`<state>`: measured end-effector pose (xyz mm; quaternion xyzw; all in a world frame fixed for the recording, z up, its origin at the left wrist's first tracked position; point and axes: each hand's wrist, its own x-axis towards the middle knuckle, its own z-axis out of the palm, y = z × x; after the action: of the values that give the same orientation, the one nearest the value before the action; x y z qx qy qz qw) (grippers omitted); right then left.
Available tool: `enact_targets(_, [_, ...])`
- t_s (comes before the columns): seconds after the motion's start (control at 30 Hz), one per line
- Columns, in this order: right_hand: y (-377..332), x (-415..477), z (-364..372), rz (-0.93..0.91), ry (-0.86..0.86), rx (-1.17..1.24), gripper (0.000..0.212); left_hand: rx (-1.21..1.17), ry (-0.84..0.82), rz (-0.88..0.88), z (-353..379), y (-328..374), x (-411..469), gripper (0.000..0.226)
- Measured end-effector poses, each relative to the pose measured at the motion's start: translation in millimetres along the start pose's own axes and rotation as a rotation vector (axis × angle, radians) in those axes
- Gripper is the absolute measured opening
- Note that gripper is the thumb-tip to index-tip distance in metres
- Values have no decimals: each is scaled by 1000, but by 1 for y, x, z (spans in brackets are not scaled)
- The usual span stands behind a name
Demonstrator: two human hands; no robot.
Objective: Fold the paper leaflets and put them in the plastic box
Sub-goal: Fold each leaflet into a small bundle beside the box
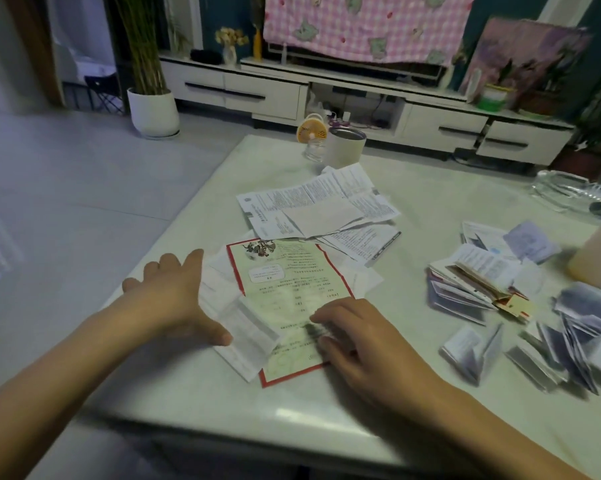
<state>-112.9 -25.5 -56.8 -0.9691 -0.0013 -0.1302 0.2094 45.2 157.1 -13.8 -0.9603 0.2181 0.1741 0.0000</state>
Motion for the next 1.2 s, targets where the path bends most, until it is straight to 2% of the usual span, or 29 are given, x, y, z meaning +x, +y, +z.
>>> enact_targets(0.17, [1, 1, 0, 3, -16, 7, 34, -105, 95, -4, 0, -4, 3, 76])
enact_targets(0.33, [2, 0, -2, 22, -14, 30, 43, -92, 170, 2, -2, 3, -1, 55])
enact_targets(0.4, [2, 0, -4, 8, -49, 32, 50, -177, 157, 23, -9, 3, -6, 48])
enact_targets(0.43, [2, -1, -6, -18, -85, 27, 55, -235, 130, 29, -14, 3, -8, 51])
enact_targets(0.5, [1, -3, -9, -37, -187, 28, 69, -339, 81, 11, -22, 4, -13, 71])
enact_targets(0.6, [0, -3, -10, 3, -251, -9, 81, -393, 95, 0, -26, 7, -17, 87])
enact_targets(0.7, [-4, -1, 2, -72, -109, -126, 73, -431, 207, 58, -24, 7, -15, 94])
enact_targets(0.8, [-3, 1, 5, -211, -1, -340, 42, -391, 388, 143, -22, 10, -16, 57])
enact_targets(0.87, [-2, 1, 3, -230, 17, -372, 32, -424, 477, 179, -20, 14, -17, 39])
enact_targets(0.93, [-2, 0, -2, -135, -4, -194, 30, -566, 583, 208, -18, 19, -16, 36])
enact_targets(1.0, [2, 0, -8, -37, 108, -8, 24, -764, 749, 243, -18, 27, -19, 38])
enact_targets(1.07, [1, 4, -20, 57, 292, 179, 17, -937, 818, 249, -21, 36, -21, 38])
enact_targets(1.13, [-2, 7, -38, 132, 459, 382, 16, -1070, 749, 256, -21, 44, -19, 41])
enact_targets(1.2, [-6, 7, -59, 266, 493, 728, 19, -1191, 572, 317, -19, 54, -16, 58])
